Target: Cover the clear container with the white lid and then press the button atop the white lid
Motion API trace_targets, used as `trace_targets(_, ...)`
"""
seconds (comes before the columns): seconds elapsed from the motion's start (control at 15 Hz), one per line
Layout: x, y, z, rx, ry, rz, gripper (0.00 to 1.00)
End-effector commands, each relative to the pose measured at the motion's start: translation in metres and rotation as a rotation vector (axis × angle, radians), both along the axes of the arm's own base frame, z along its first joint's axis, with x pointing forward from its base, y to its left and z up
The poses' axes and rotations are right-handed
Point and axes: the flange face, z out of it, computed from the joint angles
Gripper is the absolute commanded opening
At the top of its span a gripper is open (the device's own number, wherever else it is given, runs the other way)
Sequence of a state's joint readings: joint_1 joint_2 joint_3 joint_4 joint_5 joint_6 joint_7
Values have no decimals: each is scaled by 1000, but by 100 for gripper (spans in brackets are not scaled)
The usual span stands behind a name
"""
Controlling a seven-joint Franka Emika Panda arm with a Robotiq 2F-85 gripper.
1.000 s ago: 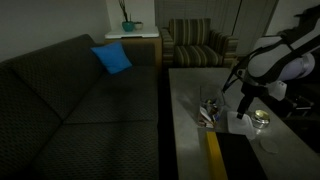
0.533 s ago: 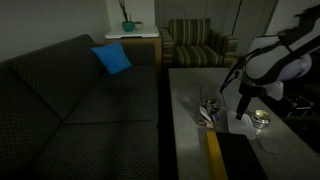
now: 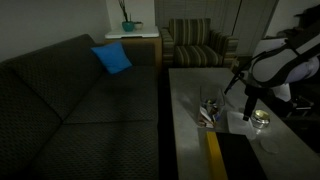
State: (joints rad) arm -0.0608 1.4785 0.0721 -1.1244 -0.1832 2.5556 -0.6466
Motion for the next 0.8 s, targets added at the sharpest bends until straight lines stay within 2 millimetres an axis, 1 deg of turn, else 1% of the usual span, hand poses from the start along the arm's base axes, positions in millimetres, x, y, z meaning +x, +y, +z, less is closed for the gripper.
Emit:
trace_targets(0.0, 4, -23, 20, 32, -57, -49, 100)
trace_targets(0.2, 7, -39, 29, -23, -60, -59, 100)
trace_targets(0.33, 7, -40, 24, -55, -34, -9, 100)
trace_targets(0.6, 0, -20, -11, -64, 30, 99, 100)
trace_targets(0.67, -7, -15, -4, -66, 31, 127, 100)
trace_targets(0.73, -9, -10, -8, -64, 30, 151, 100)
